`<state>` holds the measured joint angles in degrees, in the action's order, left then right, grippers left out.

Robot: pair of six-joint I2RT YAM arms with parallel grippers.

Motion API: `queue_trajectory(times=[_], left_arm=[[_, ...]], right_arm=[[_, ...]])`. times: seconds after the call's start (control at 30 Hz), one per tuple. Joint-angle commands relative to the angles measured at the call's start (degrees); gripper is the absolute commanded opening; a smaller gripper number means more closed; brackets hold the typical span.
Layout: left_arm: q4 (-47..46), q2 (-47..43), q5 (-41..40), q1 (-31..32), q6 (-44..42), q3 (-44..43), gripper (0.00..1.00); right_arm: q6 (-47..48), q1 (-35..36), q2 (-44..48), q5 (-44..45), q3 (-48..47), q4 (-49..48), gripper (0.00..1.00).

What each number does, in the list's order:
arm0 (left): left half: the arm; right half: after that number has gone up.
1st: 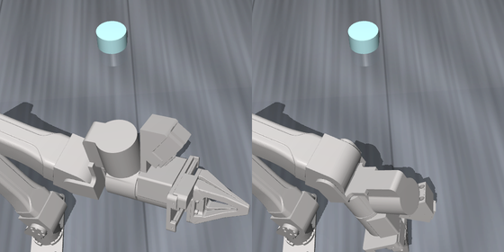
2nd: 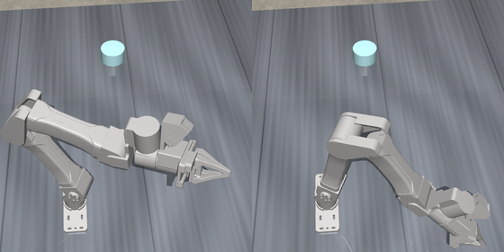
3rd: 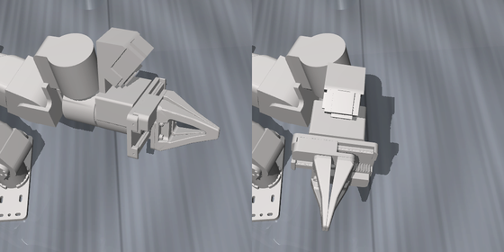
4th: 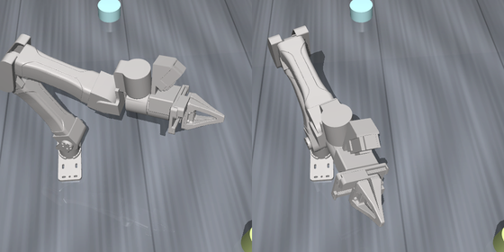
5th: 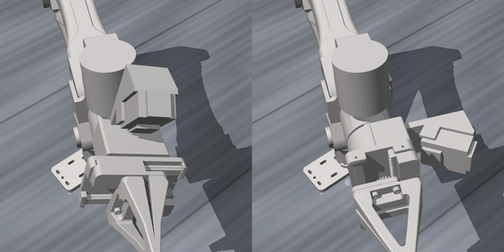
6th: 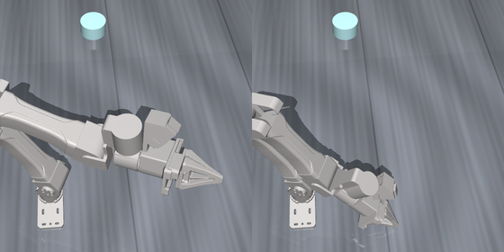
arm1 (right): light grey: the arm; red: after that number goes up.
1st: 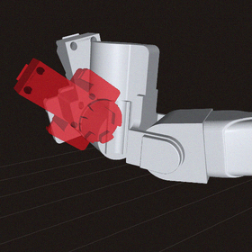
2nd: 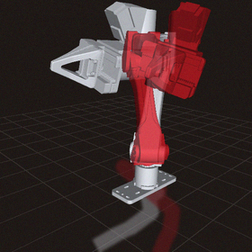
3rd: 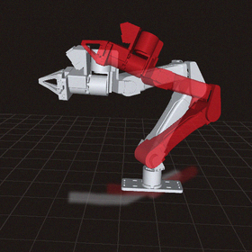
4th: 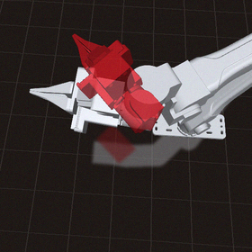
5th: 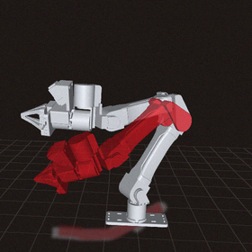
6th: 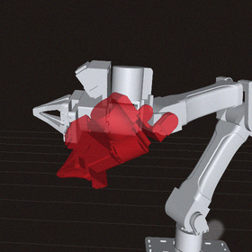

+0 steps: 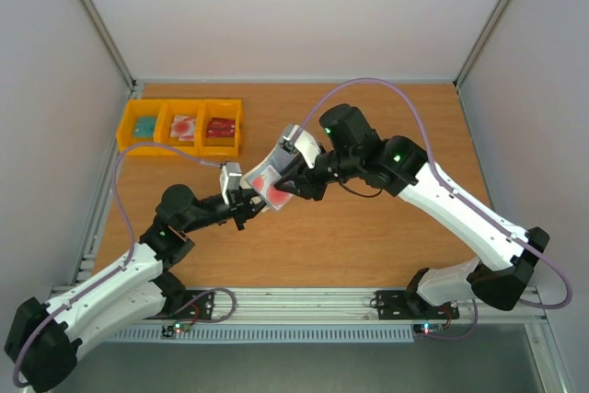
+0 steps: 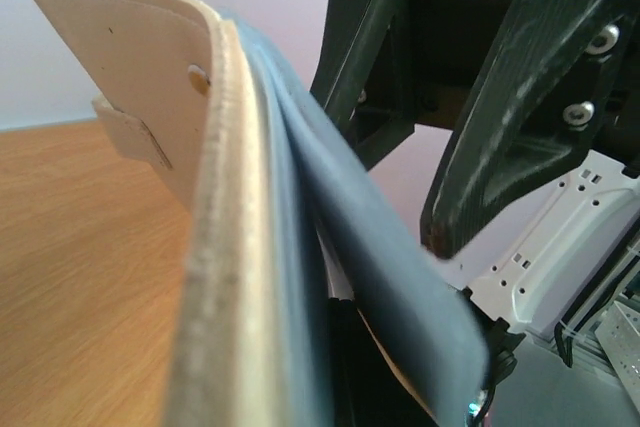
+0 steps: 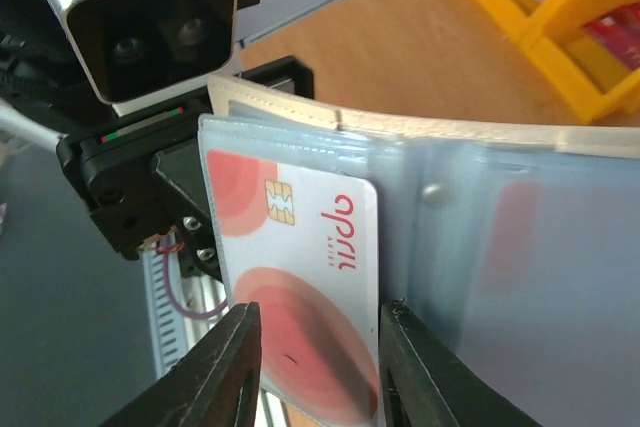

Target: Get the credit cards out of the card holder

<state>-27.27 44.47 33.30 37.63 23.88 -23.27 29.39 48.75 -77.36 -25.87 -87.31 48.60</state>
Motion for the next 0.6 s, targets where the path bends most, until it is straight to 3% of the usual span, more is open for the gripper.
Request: queue_trajectory(times=[0.0,0.57], left_arm=[[-5.5,-0.9,1.8,0.1,-2.8,0.1,0.0],[-6.7,-0.4,4.3,0.1,-5.0,0.2,0.0]], right_arm=[[2.3,-0.6,-2.2,-6.7,-1.5,3.1,0.33],[2.4,-1.6,-1.4,-26.8,2.1,-0.8,0.29]])
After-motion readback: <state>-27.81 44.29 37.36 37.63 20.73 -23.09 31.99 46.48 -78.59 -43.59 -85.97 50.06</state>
